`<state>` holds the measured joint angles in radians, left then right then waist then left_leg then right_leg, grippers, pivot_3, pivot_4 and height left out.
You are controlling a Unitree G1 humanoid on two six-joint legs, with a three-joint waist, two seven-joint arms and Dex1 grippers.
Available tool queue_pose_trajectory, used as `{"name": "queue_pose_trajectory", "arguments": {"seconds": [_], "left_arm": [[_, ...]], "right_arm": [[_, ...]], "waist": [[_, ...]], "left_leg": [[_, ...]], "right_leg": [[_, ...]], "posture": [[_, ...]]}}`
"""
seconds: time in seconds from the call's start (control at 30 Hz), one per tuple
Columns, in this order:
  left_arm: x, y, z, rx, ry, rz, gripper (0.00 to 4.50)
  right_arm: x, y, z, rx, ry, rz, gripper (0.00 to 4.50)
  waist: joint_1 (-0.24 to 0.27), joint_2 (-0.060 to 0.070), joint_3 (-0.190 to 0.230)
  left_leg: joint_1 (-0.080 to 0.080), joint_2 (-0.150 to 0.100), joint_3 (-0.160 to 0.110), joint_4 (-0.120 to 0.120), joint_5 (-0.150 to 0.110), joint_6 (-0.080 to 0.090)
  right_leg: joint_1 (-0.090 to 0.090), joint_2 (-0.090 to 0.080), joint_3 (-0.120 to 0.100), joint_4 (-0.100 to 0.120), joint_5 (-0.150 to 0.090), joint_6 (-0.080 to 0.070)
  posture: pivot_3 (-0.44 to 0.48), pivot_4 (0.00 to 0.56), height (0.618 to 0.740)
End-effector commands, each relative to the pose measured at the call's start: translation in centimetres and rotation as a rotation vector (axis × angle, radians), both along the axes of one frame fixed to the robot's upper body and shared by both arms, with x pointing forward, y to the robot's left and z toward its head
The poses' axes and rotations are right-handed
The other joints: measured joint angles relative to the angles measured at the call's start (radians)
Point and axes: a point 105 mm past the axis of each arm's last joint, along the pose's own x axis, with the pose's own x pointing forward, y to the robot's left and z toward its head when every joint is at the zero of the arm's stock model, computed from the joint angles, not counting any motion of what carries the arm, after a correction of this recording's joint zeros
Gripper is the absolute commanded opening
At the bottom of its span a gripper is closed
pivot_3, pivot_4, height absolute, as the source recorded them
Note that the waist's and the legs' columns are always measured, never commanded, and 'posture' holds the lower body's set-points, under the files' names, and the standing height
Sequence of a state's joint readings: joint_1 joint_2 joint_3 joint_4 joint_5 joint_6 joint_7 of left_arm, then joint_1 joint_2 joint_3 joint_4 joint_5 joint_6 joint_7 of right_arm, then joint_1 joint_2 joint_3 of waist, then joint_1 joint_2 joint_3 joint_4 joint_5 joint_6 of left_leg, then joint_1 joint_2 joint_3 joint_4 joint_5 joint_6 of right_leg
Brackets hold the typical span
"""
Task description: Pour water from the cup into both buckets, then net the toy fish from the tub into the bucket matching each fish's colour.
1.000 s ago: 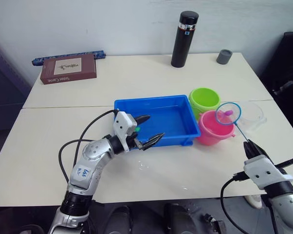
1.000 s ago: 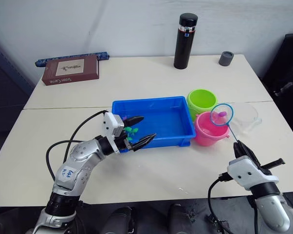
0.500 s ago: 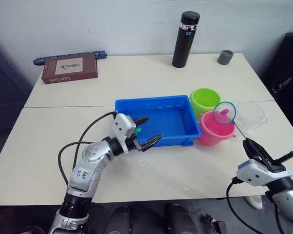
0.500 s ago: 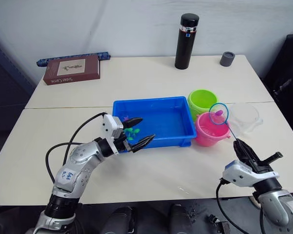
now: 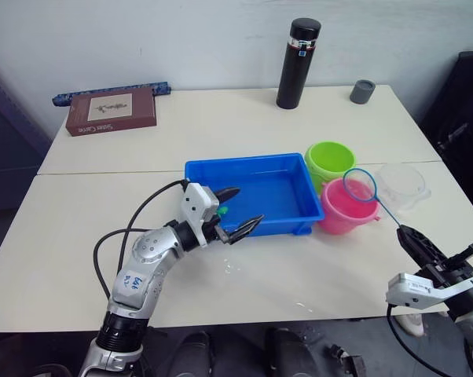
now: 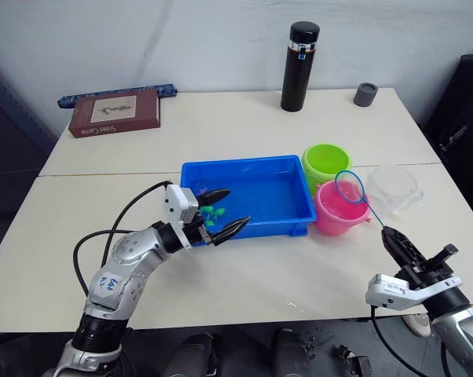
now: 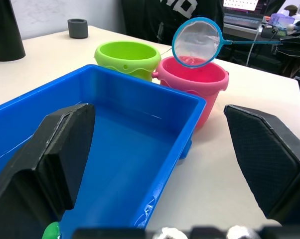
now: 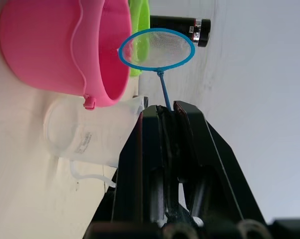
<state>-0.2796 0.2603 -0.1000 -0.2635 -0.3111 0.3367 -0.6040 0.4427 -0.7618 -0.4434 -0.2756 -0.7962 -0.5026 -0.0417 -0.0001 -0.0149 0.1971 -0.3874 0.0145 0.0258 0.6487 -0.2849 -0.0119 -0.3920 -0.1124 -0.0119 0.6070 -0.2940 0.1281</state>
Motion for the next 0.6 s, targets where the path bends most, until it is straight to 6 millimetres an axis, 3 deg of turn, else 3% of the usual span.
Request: {"name": "queue_pose_trajectory", "arguments": {"seconds": [0.03,0.17,0.27,0.33,0.43,0.47,0.6], "left_arm": [[-0.5,-0.4,1.0,-0.013,-0.049,-0.019,4.46],[-0.5,-0.3,1.1,-0.013,-0.049,-0.019,4.46],[-0.4,-0.3,1.1,-0.011,-0.049,-0.015,4.46],[-0.4,-0.2,1.1,-0.007,-0.05,-0.009,4.46],[0.0,0.3,1.3,-0.007,-0.056,0.029,4.46],[0.1,0.8,1.3,-0.005,-0.055,0.06,4.46],[0.1,2.1,1.1,0.008,-0.045,0.136,4.46]], "right_arm": [[0.1,-0.8,1.3,-0.001,-0.053,-0.026,0.0],[0.8,-1.5,2.5,0.044,-0.087,-0.056,0.0],[1.7,-1.1,5.0,0.268,-0.154,-0.049,0.0],[2.4,0.8,6.1,0.43,-0.122,0.037,0.0],[3.0,4.0,7.0,0.538,-0.069,0.156,0.0],[3.5,6.0,7.3,0.597,-0.03,0.217,0.0],[4.8,10.0,7.2,0.792,0.171,0.335,0.0]], "waist": [[0.0,0.0,0.0],[-0.002,0.0,0.0],[-0.003,0.0,0.0],[-0.003,0.0,0.0],[-0.002,0.0,0.0],[-0.003,0.0,0.0],[-0.002,0.0,0.0]], "left_leg": [[0.0,0.0,0.0,0.0,0.0,0.0],[0.0,0.0,0.0,0.0,0.0,0.0],[0.0,0.0,0.0,0.0,0.0,0.0],[0.001,0.0,0.0,0.001,0.0,0.0],[0.001,0.001,-0.001,0.0,0.0,0.0],[0.001,0.001,-0.001,0.0,0.0,0.0],[0.001,0.001,-0.001,0.001,0.001,-0.001]], "right_leg": [[0.0,0.0,0.0,0.0,0.0,0.0],[0.0,0.0,0.0,0.0,0.0,0.0],[0.0,0.0,0.0,0.0,0.0,0.0],[0.001,0.0,0.0,0.001,0.0,0.001],[0.0,0.001,0.0,0.003,0.0,0.001],[0.0,0.001,0.0,0.003,0.0,0.001],[0.0,0.001,0.0,0.004,0.0,0.001]], "posture": [[0.0,0.15,0.74],[0.0,0.15,0.74],[0.0,0.15,0.74],[0.0,0.15,0.74],[0.0,0.15,0.74],[0.0,0.15,0.74],[0.0,0.15,0.74]]}}
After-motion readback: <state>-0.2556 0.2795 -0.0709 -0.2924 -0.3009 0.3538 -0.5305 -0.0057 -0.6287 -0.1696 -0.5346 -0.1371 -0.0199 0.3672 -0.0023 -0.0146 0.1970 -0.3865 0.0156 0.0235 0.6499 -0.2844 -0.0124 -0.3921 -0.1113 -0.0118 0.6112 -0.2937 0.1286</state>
